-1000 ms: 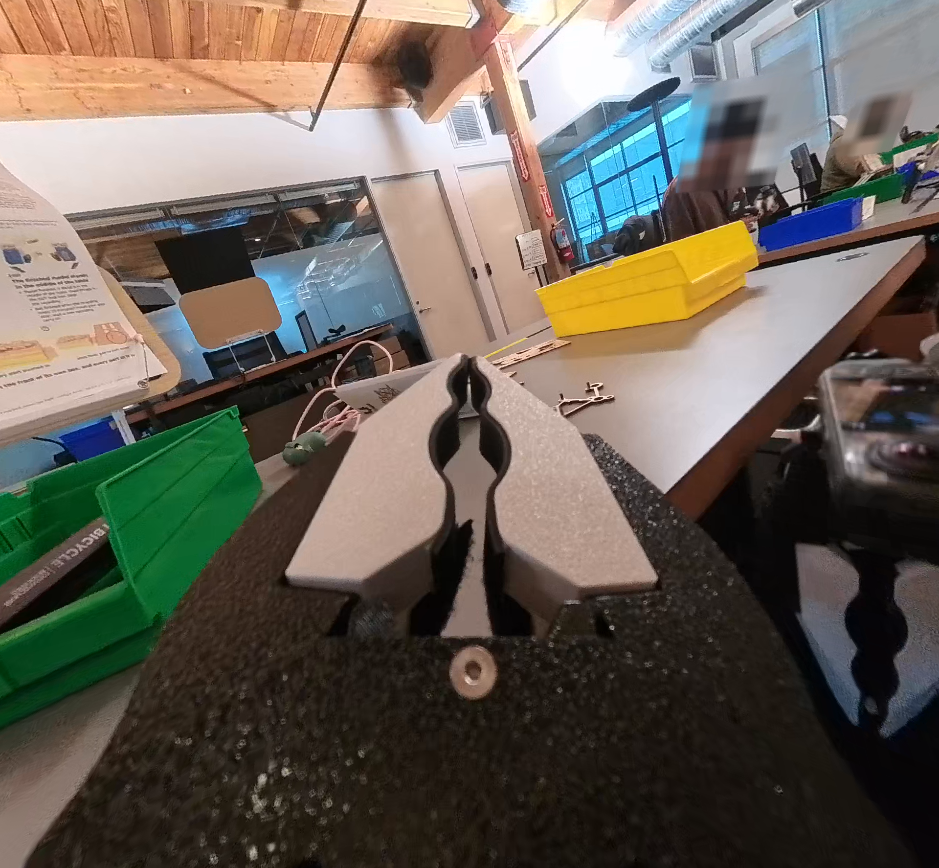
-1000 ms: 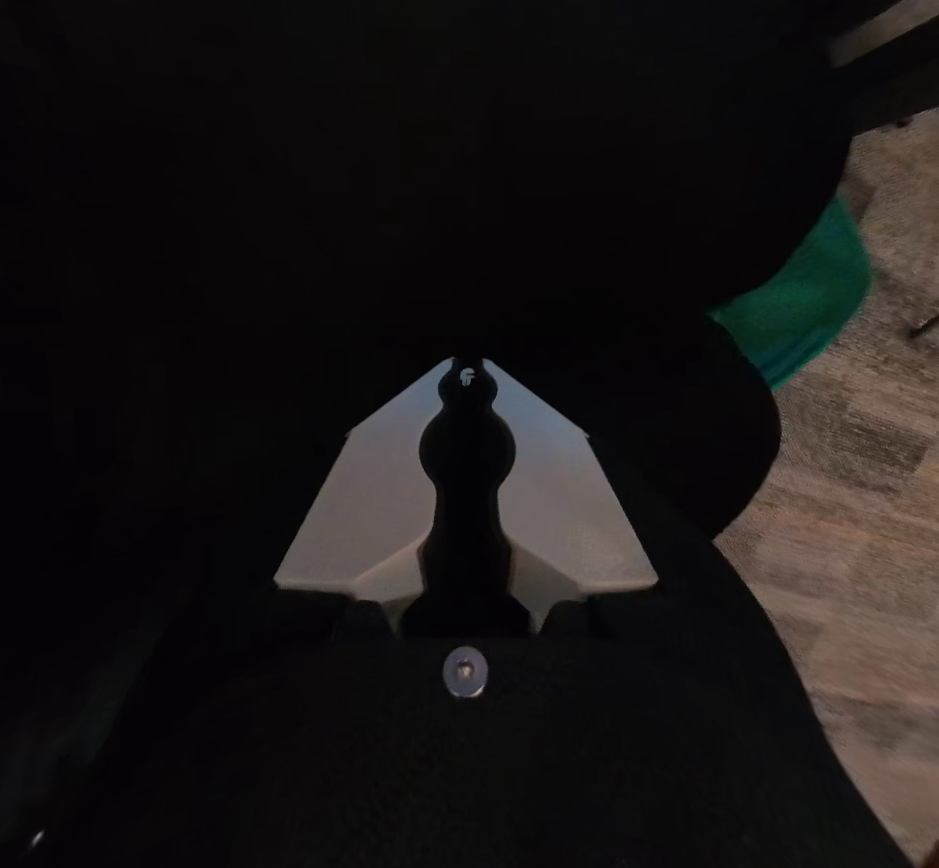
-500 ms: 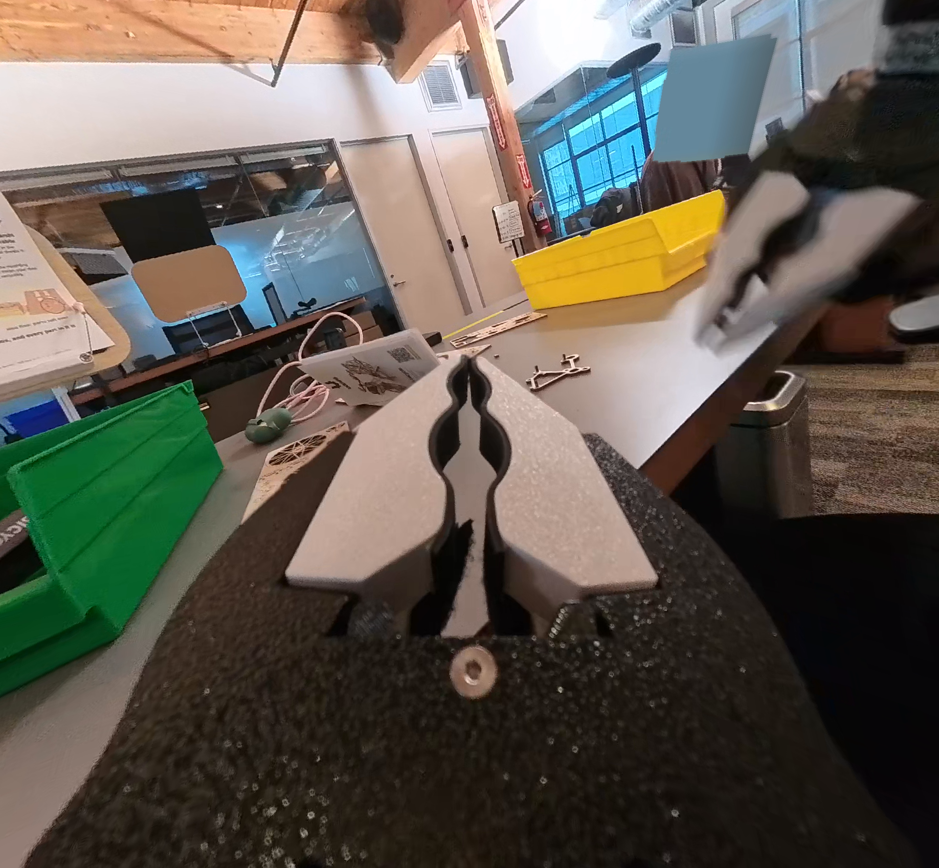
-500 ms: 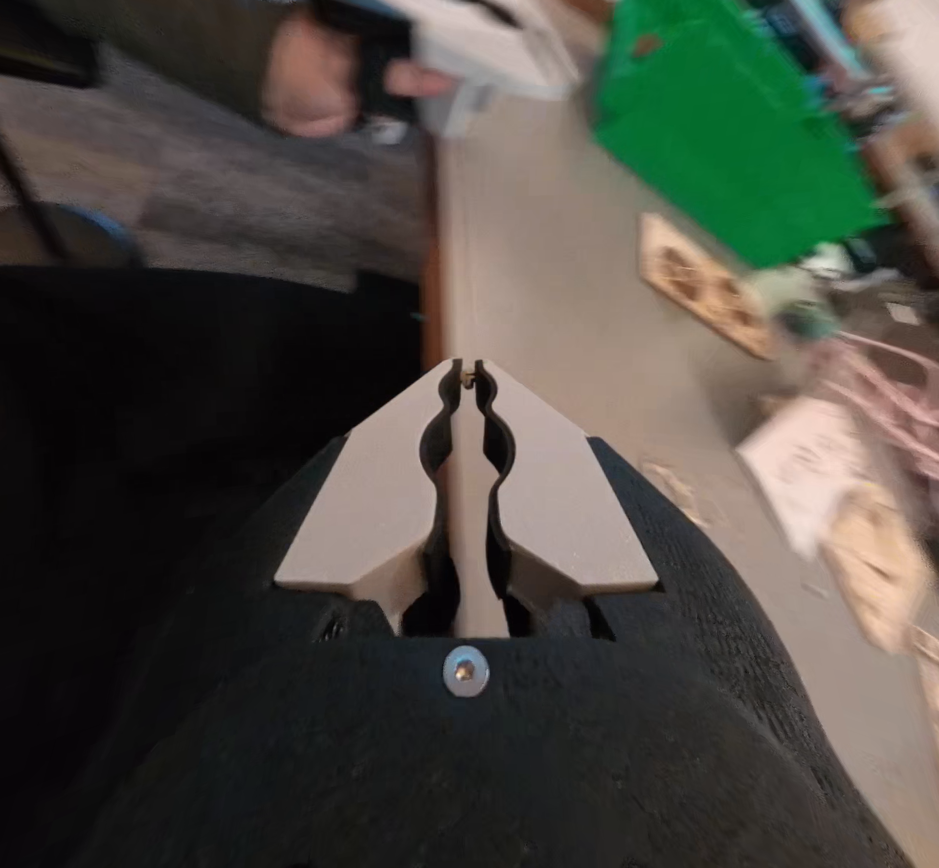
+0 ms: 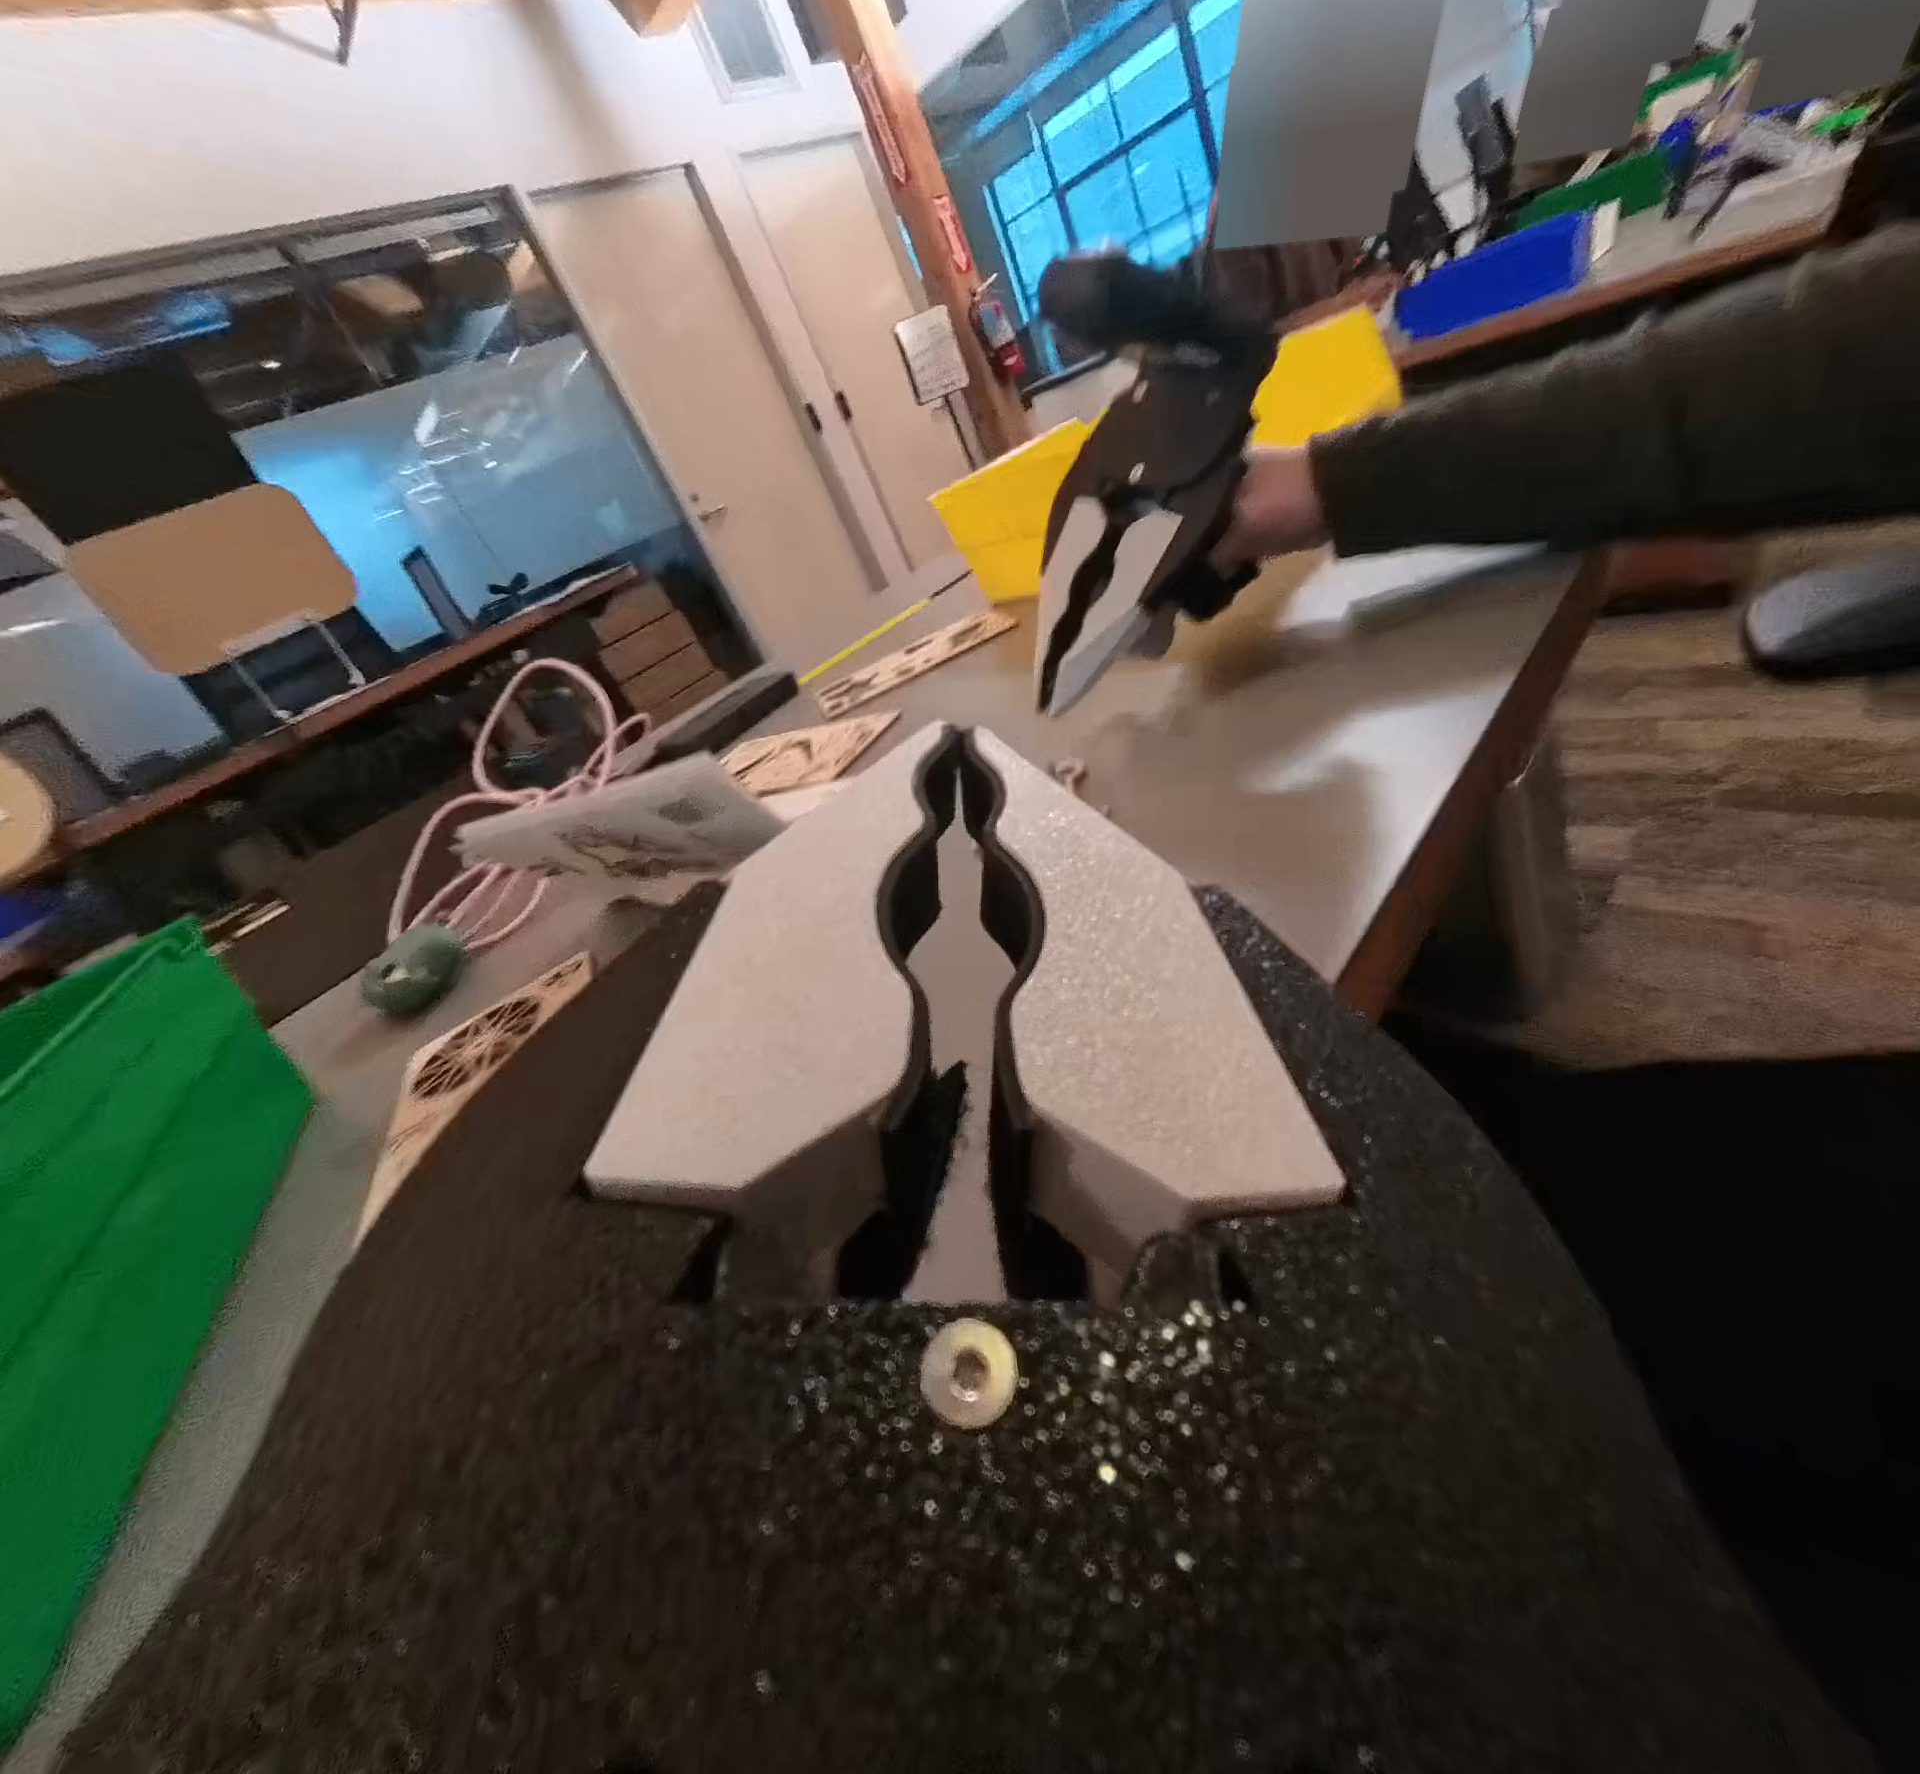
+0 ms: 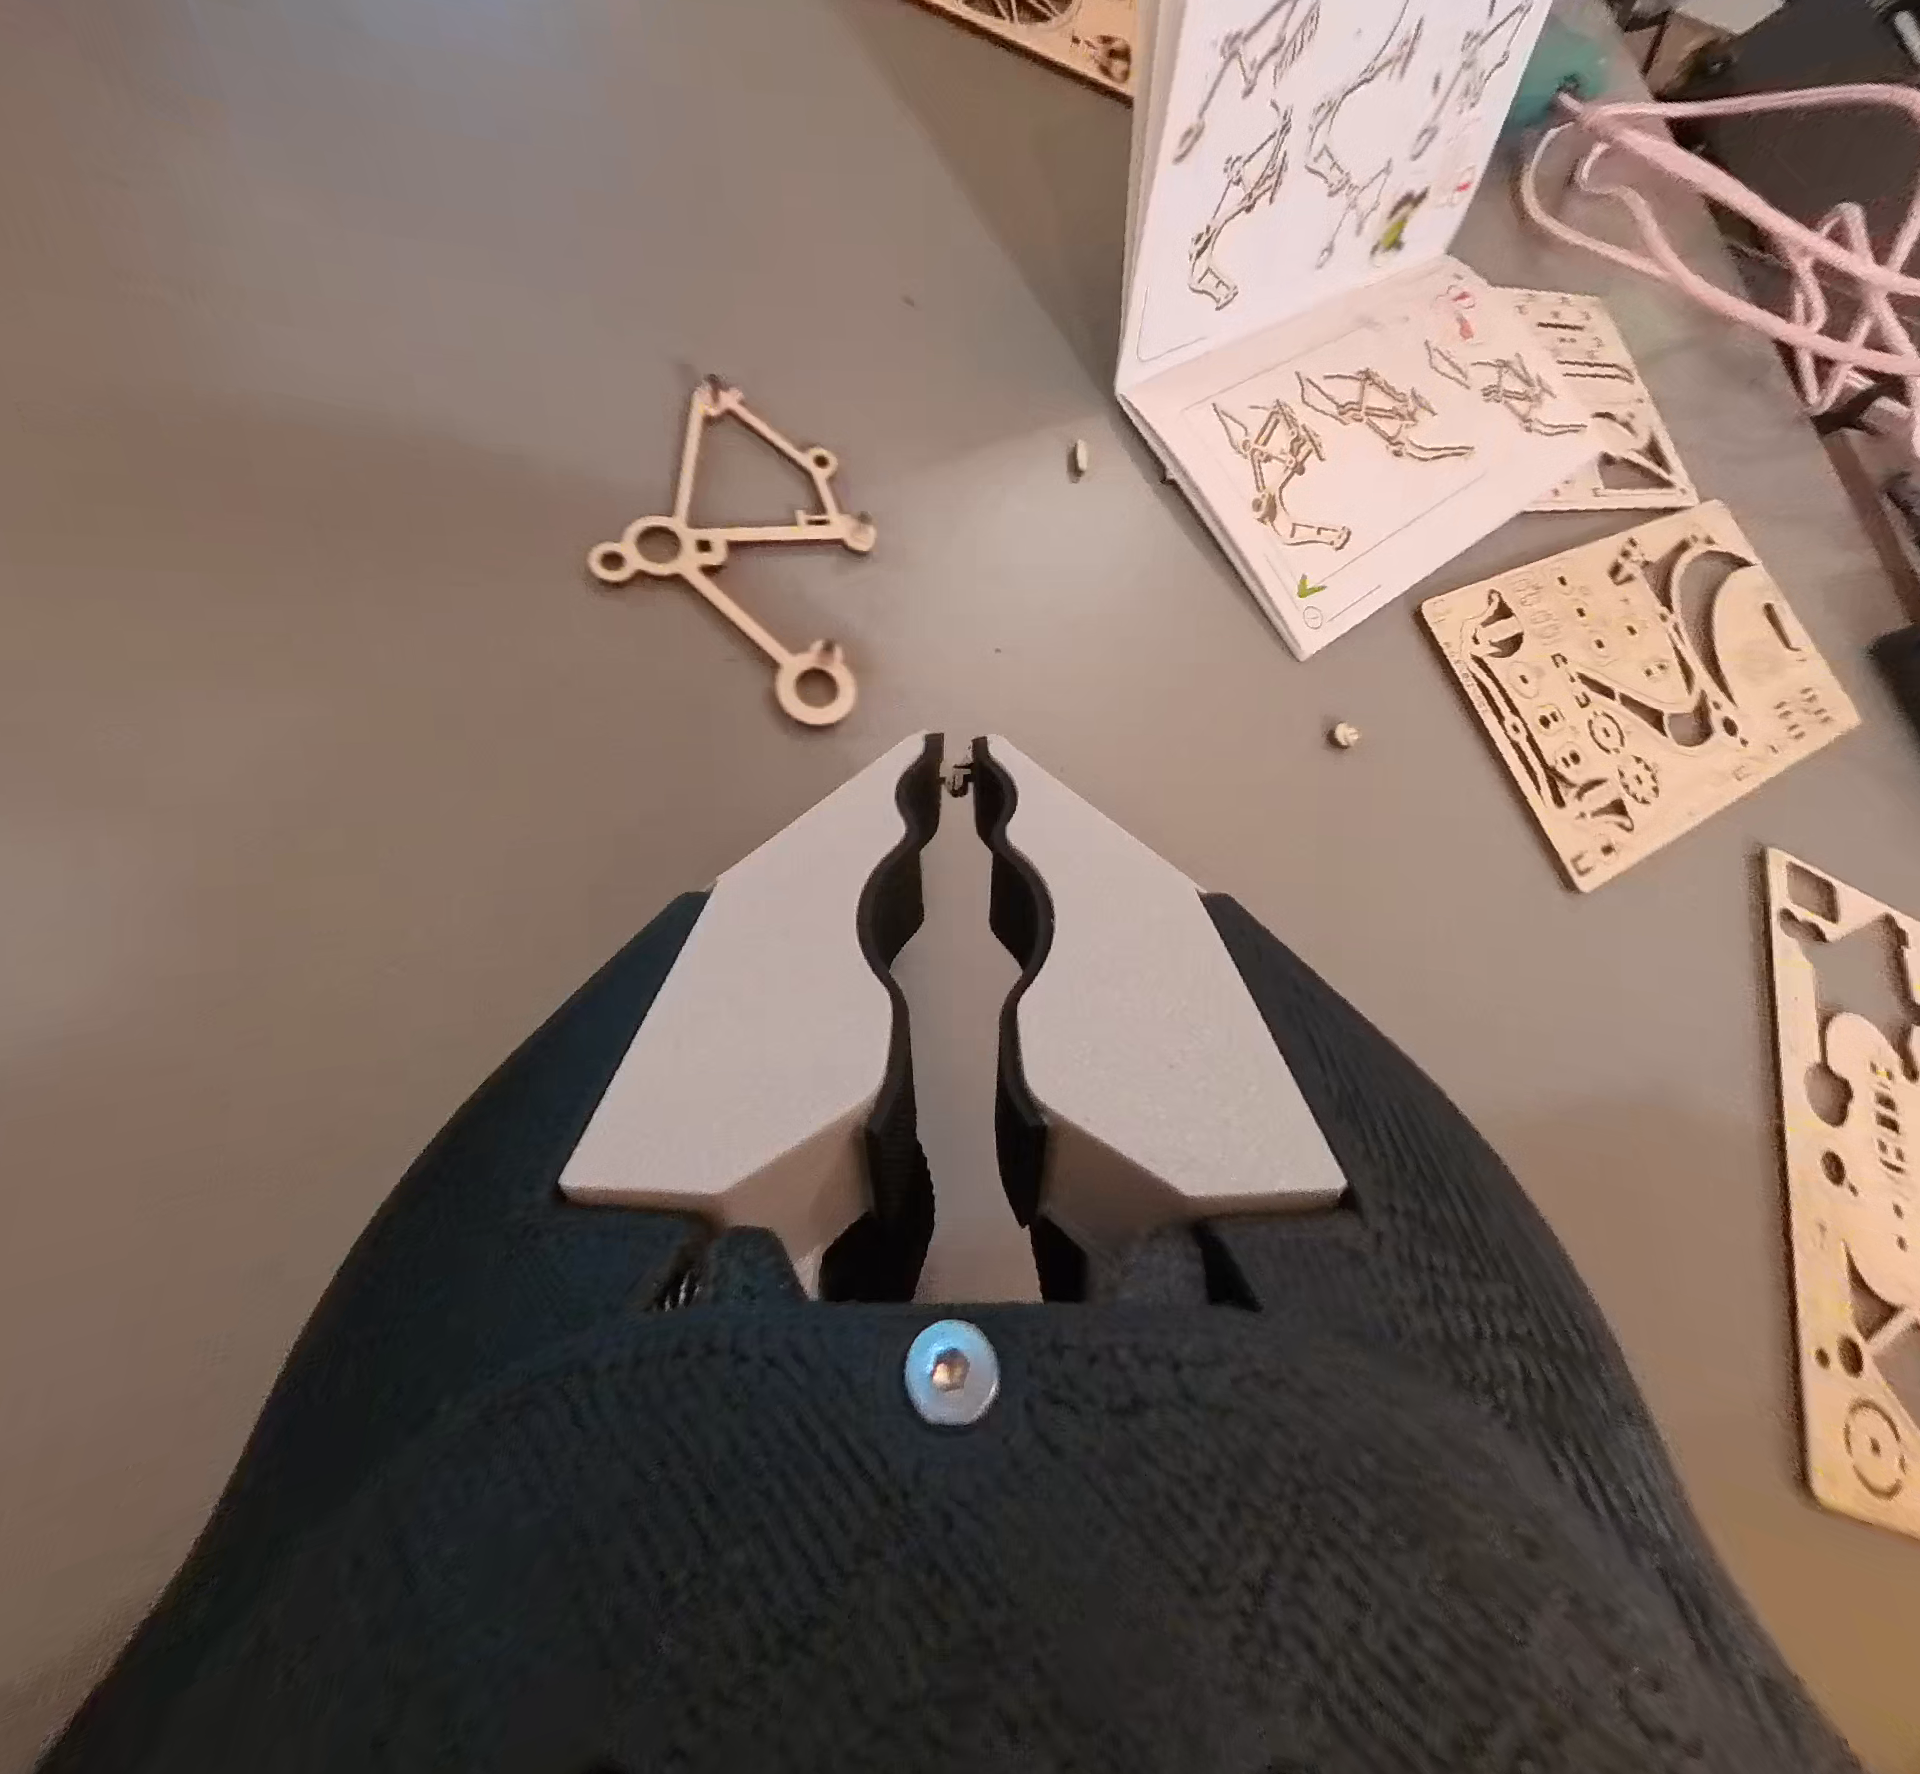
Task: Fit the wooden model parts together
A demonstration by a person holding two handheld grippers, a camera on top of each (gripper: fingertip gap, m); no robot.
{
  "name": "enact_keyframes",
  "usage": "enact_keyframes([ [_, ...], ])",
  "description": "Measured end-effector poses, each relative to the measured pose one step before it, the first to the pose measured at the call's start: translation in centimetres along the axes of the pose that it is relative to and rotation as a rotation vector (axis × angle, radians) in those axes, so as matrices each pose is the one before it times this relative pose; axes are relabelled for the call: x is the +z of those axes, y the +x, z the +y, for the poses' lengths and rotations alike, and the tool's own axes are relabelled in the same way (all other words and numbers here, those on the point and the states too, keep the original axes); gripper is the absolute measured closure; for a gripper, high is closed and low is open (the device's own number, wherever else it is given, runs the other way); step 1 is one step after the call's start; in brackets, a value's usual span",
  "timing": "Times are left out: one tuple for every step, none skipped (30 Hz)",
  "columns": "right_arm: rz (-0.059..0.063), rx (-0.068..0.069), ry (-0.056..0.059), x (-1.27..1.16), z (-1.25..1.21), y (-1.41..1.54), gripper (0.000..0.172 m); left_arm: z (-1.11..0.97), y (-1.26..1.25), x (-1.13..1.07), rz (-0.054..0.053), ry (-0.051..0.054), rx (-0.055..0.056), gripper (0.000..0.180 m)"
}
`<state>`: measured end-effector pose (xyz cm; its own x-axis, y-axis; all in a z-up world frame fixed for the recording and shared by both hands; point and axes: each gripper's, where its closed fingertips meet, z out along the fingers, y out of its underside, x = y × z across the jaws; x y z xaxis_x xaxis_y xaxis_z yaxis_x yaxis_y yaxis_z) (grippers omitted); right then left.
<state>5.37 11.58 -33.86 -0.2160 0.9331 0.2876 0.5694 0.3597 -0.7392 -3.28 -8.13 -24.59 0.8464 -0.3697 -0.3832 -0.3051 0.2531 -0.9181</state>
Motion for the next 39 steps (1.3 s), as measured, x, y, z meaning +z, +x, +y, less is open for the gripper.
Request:
enact_keyframes([
  [-0.0130, -0.0018, -0.0049, 0.312, 0.227, 0.454, 0.168, -0.769, -0.334, 0.735, 0.0048, 0.0228, -0.0224, 0.180],
  [-0.0149, 0.0021, -0.0104, 0.311, 0.278, 0.404, 0.168, -0.644, -0.533, 0.856, -0.0040, 0.0185, -0.0095, 0.180],
  [-0.0209, 0.0042, -0.0160, 0.317, 0.345, 0.283, 0.168, -0.414, -0.555, 1.002, -0.0031, 0.0086, 0.0014, 0.180],
  [0.0042, 0.0036, -0.0229, 0.290, 0.407, 0.570, 0.168, -0.220, -0.483, 1.138, 0.0029, 0.0018, 0.0090, 0.180],
  [0.0091, -0.0092, -0.0223, 0.252, 0.410, 0.482, 0.168, -0.041, -0.481, 1.221, 0.0028, -0.0016, 0.0120, 0.180],
  [-0.0043, -0.0128, -0.0174, 0.229, 0.298, 0.128, 0.168, 0.091, -0.453, 1.271, 0.0022, -0.0045, 0.0097, 0.180],
  [-0.0089, -0.0029, 0.0085, 0.053, -0.124, 0.016, 0.168, 0.151, -0.276, 1.319, 0.0111, -0.0045, 0.0061, 0.180],
  [-0.0068, 0.0075, -0.0006, -0.005, 0.027, 0.050, 0.168, 0.206, -0.144, 1.344, 0.0178, -0.0057, 0.0008, 0.180],
  [-0.0041, 0.0100, 0.0030, -0.040, 0.057, 0.091, 0.168, 0.228, -0.142, 1.343, 0.0181, -0.0031, -0.0029, 0.180],
  [0.0103, 0.0064, 0.0112, -0.080, 0.048, 0.231, 0.163, 0.249, -0.103, 1.310, 0.0193, -0.0006, -0.0029, 0.180],
  [0.0113, 0.0053, 0.0163, -0.127, 0.032, 0.200, 0.156, 0.231, -0.237, 1.215, 0.0110, 0.0061, -0.0021, 0.180],
  [0.0123, 0.0116, 0.0121, -0.165, 0.071, 0.193, 0.151, 0.172, -0.433, 1.016, -0.0042, 0.0194, 0.0009, 0.180],
  [0.0089, 0.0126, 0.0193, -0.203, -0.123, 0.112, 0.147, 0.102, -0.629, 0.820, -0.0204, 0.0372, 0.0045, 0.180],
  [0.0090, 0.0174, 0.0319, -0.294, -0.365, 0.085, 0.146, 0.282, -0.647, 0.703, -0.0279, 0.0373, 0.0049, 0.180],
  [-0.0044, 0.0147, 0.0293, -0.355, -0.362, -0.108, 0.146, 0.670, -0.394, 0.706, -0.0168, 0.0182, 0.0019, 0.180],
  [-0.0081, 0.0132, 0.0223, -0.339, -0.280, -0.161, 0.146, 0.796, -0.285, 0.666, -0.0104, -0.0013, -0.0145, 0.180],
  [-0.0071, 0.0105, 0.0138, -0.248, -0.159, -0.110, 0.146, 0.269, -0.102, 0.550, 0.0083, 0.0008, -0.0370, 0.180],
  [-0.0045, 0.0059, 0.0018, -0.138, 0.009, -0.037, 0.146, -0.371, 0.184, 0.323, 0.0324, 0.0221, -0.0286, 0.180],
  [-0.0039, 0.0008, -0.0066, -0.075, 0.124, -0.008, 0.146, -0.522, 0.073, 0.147, 0.0213, 0.0337, -0.0010, 0.180],
  [-0.0091, 0.0003, -0.0032, -0.032, 0.090, -0.069, 0.146, -0.244, -0.120, 0.066, 0.0005, 0.0281, 0.0221, 0.180],
  [-0.0123, 0.0055, 0.0017, -0.011, 0.045, -0.085, 0.146, 0.206, -0.077, 0.077, -0.0013, 0.0098, 0.0267, 0.180],
  [-0.0161, 0.0090, 0.0019, 0.039, 0.072, -0.136, 0.146, 0.571, 0.169, 0.132, 0.0137, -0.0091, 0.0144, 0.180],
  [-0.0223, 0.0070, -0.0021, 0.121, 0.176, -0.242, 0.146, 0.608, 0.307, 0.188, 0.0257, -0.0143, -0.0014, 0.180],
  [-0.0185, 0.0031, -0.0122, 0.198, 0.347, -0.221, 0.146, 0.424, 0.259, 0.206, 0.0253, -0.0102, -0.0133, 0.180],
  [-0.0037, 0.0002, -0.0210, 0.268, 0.468, -0.004, 0.145, 0.191, 0.205, 0.159, 0.0224, -0.0018, -0.0124, 0.180],
  [-0.0053, -0.0001, -0.0204, 0.262, 0.408, -0.034, 0.144, 0.093, 0.198, 0.102, 0.0230, 0.0032, 0.0092, 0.180],
  [-0.0074, 0.0050, -0.0031, 0.096, -0.040, -0.061, 0.144, 0.219, 0.070, 0.076, 0.0117, -0.0039, 0.0235, 0.180],
  [0.0009, 0.0026, -0.0020, 0.026, 0.016, 0.044, 0.144, 0.286, 0.016, 0.085, 0.0079, -0.0105, 0.0240, 0.180],
  [0.0046, -0.0007, -0.0018, -0.018, 0.026, 0.048, 0.143, 0.221, 0.123, 0.083, 0.0135, -0.0088, 0.0205, 0.180],
  [0.0114, -0.0086, -0.0015, -0.061, 0.001, 0.084, 0.143, 0.092, 0.102, 0.035, 0.0103, -0.0032, 0.0124, 0.180],
  [0.0071, -0.0130, 0.0054, -0.082, -0.091, -0.007, 0.142, -0.096, 0.007, -0.019, 0.0019, 0.0045, -0.0003, 0.180],
  [0.0015, -0.0048, 0.0067, -0.045, -0.112, -0.023, 0.141, -0.222, 0.085, -0.076, 0.0047, 0.0096, -0.0065, 0.180],
  [-0.0076, 0.0087, -0.0027, 0.049, 0.065, -0.074, 0.141, -0.212, 0.102, -0.111, 0.0043, 0.0074, 0.0003, 0.180],
  [-0.0169, 0.0269, -0.0107, 0.126, 0.200, -0.127, 0.141, -0.135, -0.024, -0.132, -0.0038, 0.0020, 0.0084, 0.180],
  [-0.0236, 0.0373, -0.0045, 0.015, 0.029, -0.155, 0.137, -0.072, -0.021, -0.116, -0.0031, -0.0009, 0.0113, 0.180],
  [-0.0160, 0.0252, -0.0035, -0.020, -0.005, -0.132, 0.132, -0.048, -0.032, -0.103, -0.0023, -0.0016, 0.0088, 0.180],
  [-0.0100, 0.0029, 0.0106, -0.038, -0.174, -0.173, 0.130, -0.044, -0.072, -0.071, -0.0032, 0.0003, 0.0035, 0.180],
  [-0.0067, -0.0078, 0.0194, -0.006, -0.254, -0.181, 0.130, -0.039, -0.086, -0.033, -0.0023, 0.0013, -0.0039, 0.180],
  [-0.0063, 0.0043, -0.0053, 0.064, 0.098, -0.052, 0.130, -0.022, -0.062, -0.028, 0.0009, 0.0022, -0.0115, 0.180],
])
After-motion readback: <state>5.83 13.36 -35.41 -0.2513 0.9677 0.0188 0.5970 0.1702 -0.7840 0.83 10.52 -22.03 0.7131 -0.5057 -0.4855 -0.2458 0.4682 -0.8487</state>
